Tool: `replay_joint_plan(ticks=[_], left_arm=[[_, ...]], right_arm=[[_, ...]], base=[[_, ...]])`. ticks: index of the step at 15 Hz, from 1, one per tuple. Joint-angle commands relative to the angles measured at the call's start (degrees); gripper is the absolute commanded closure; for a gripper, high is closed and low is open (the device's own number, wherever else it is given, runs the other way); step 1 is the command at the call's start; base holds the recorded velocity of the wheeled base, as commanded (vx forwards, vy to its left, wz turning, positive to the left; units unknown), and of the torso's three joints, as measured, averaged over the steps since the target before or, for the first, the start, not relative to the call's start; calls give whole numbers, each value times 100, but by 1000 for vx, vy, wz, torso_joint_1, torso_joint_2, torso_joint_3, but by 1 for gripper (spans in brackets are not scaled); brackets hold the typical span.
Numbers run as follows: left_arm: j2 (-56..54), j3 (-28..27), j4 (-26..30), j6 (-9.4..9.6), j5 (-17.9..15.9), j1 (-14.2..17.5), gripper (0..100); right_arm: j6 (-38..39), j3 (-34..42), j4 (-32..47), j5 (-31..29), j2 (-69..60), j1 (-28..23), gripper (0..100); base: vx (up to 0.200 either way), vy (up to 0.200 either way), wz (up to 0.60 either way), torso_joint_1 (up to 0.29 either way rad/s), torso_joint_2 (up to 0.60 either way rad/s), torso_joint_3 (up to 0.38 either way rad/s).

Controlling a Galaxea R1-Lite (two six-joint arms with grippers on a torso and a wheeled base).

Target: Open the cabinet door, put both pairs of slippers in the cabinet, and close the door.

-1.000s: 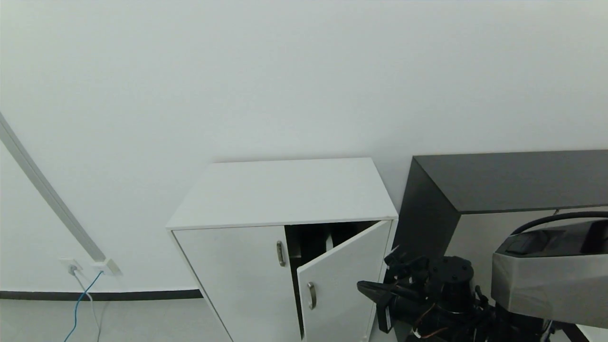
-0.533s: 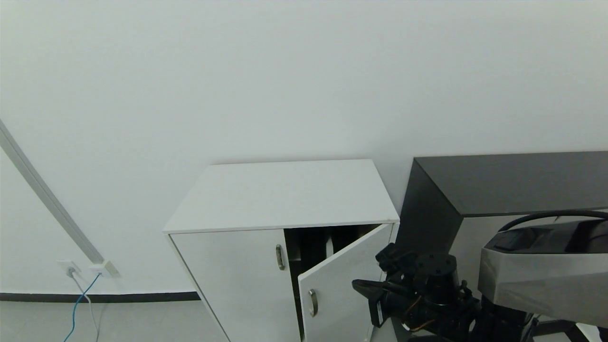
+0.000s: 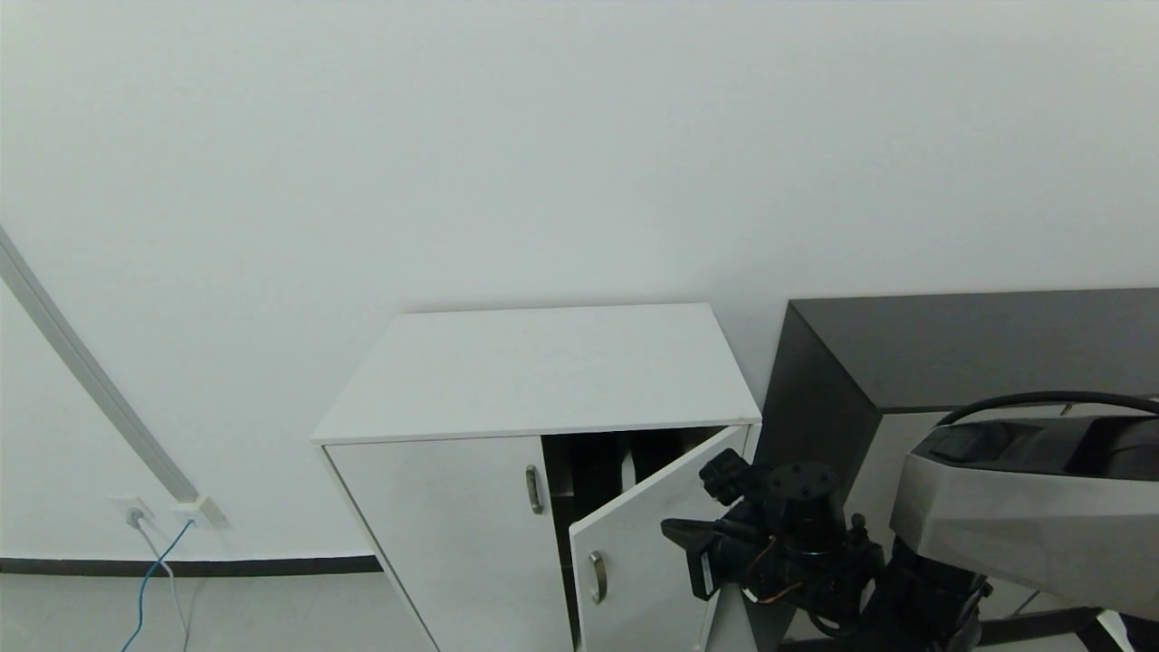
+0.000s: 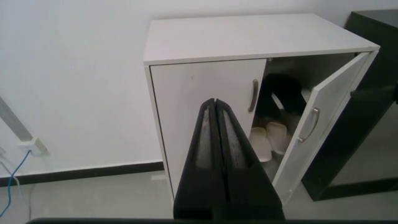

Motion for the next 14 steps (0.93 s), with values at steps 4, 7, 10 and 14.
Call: replay_joint_plan(ticks=[4, 7, 10, 14], left_arm=[[-1, 1, -1, -1, 0, -3, 100], [-1, 1, -1, -1, 0, -3, 100], [-1, 1, -1, -1, 0, -3, 100], [-1, 1, -1, -1, 0, -3, 100]], right_arm=[[-1, -318, 9, 6, 148, -174, 100], [-1, -512, 53, -3, 289, -227, 100], [-19, -661, 114, -328, 315, -271, 100], [-62, -1224, 774, -706, 298, -245, 100]], base=[[0, 0, 0, 0, 0, 0], [0, 0, 0, 0, 0, 0], [0, 0, 0, 0, 0, 0], [0, 0, 0, 0, 0, 0]])
